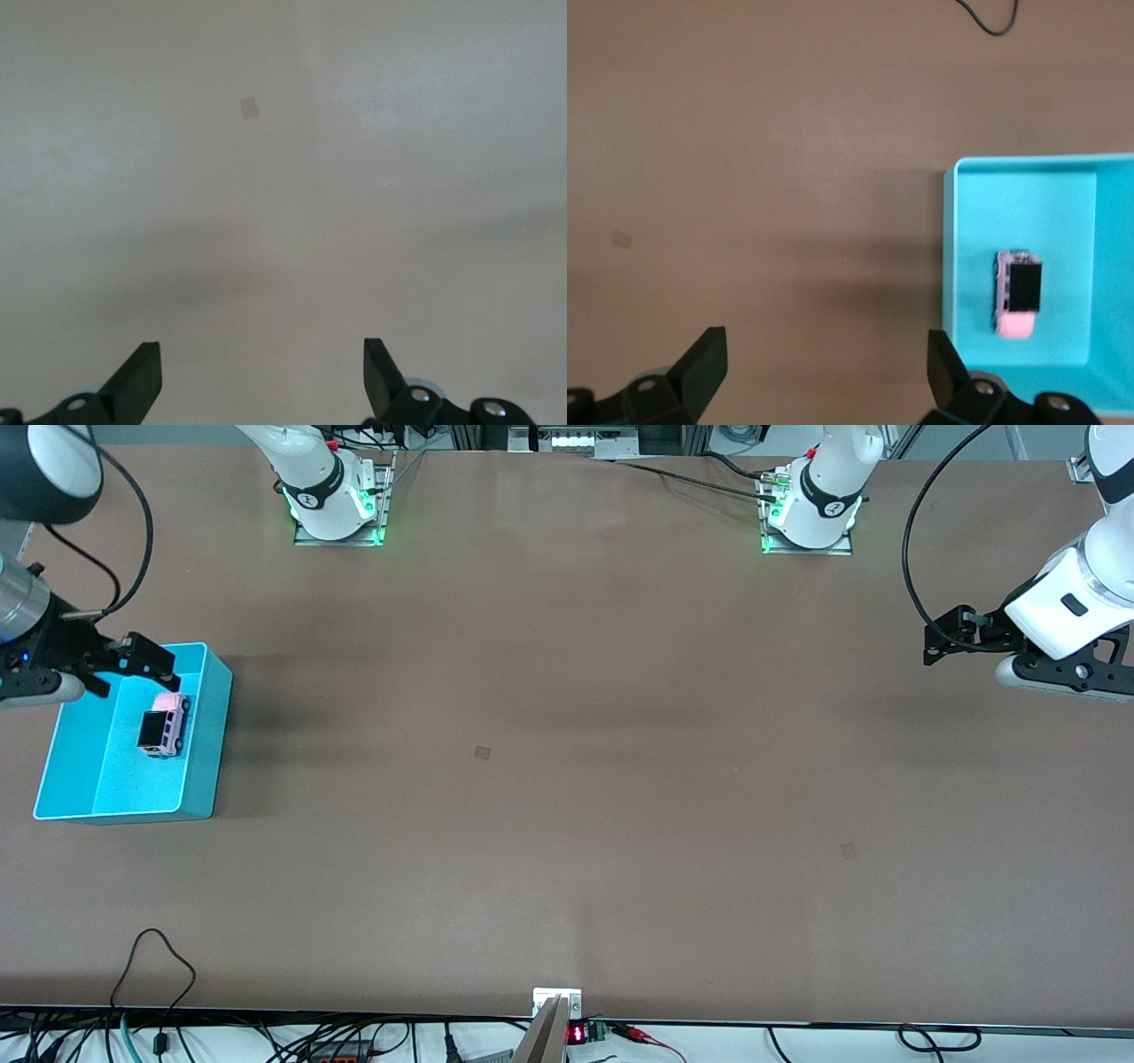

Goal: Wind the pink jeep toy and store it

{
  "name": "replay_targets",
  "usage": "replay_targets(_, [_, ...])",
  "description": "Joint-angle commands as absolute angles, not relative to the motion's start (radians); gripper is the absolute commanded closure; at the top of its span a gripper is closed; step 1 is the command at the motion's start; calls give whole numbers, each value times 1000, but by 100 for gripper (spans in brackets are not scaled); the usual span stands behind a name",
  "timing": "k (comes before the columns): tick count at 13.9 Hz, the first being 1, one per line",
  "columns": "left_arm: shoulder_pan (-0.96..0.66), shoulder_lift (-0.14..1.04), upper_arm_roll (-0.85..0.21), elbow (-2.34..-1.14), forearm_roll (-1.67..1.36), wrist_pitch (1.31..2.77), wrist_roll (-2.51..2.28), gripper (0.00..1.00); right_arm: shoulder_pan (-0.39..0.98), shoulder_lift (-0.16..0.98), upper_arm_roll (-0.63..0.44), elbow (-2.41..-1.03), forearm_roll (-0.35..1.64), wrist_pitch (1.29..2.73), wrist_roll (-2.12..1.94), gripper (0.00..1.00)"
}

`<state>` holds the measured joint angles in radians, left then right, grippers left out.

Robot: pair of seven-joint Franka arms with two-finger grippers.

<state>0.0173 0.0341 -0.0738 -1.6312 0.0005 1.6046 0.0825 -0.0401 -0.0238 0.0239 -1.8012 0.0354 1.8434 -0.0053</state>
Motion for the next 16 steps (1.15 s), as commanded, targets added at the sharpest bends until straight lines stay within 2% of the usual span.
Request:
replay_targets(1, [18,25,-80,-1623,18,1588,69,0,-11,-87,18,-1812,43,1781,115,0])
replay_targets(16, [20,25,-78,-1623,17,1588,69,0,3,-86,14,-1750,26,1763,104,0])
